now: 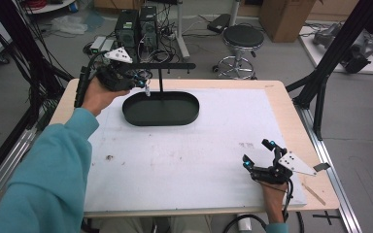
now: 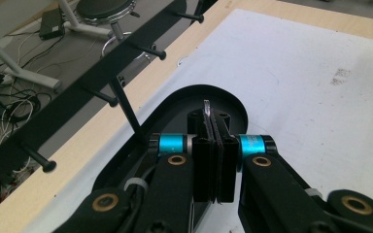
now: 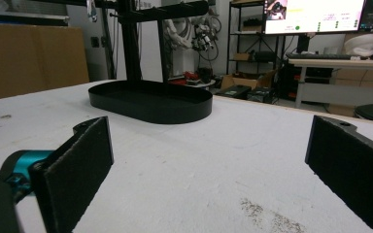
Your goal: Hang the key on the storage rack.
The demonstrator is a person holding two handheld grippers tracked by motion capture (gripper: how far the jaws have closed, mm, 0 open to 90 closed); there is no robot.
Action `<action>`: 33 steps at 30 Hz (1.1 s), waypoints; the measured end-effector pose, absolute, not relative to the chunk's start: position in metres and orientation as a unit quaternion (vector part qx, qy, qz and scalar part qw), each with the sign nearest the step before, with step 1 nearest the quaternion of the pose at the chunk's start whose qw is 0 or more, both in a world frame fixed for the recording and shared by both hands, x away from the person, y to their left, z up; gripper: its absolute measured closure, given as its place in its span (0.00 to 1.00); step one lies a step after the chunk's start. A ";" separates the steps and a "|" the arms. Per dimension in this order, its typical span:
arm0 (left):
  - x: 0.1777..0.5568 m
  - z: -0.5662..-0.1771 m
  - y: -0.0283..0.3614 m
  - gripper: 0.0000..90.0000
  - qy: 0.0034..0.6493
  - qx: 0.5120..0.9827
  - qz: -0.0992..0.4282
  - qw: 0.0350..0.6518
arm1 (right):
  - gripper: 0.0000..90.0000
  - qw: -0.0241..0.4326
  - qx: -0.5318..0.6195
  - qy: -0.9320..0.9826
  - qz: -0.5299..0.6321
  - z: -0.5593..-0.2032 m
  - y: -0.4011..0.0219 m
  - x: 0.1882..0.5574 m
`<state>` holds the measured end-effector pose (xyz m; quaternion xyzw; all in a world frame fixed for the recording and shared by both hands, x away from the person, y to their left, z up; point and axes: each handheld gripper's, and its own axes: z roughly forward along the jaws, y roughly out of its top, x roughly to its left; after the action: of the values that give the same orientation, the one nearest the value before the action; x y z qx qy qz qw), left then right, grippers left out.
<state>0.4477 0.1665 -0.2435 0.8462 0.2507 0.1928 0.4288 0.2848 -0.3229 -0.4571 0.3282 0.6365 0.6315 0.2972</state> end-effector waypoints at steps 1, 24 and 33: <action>0.451 -0.241 0.165 0.98 0.250 0.848 0.193 0.426 | 0.03 0.298 0.328 0.636 0.632 -0.457 -0.323 0.285; 0.501 -0.239 0.154 0.98 0.258 0.867 0.178 0.387 | 0.03 0.298 0.330 0.635 0.632 -0.457 -0.322 0.285; 0.510 -0.247 0.156 0.98 0.268 0.870 0.177 0.375 | 0.03 0.298 0.331 0.634 0.632 -0.457 -0.322 0.285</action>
<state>0.5099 0.1557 -0.2468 0.8695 0.2678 0.1772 0.3753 0.2849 -0.3223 -0.4572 0.3305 0.6340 0.6322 0.2984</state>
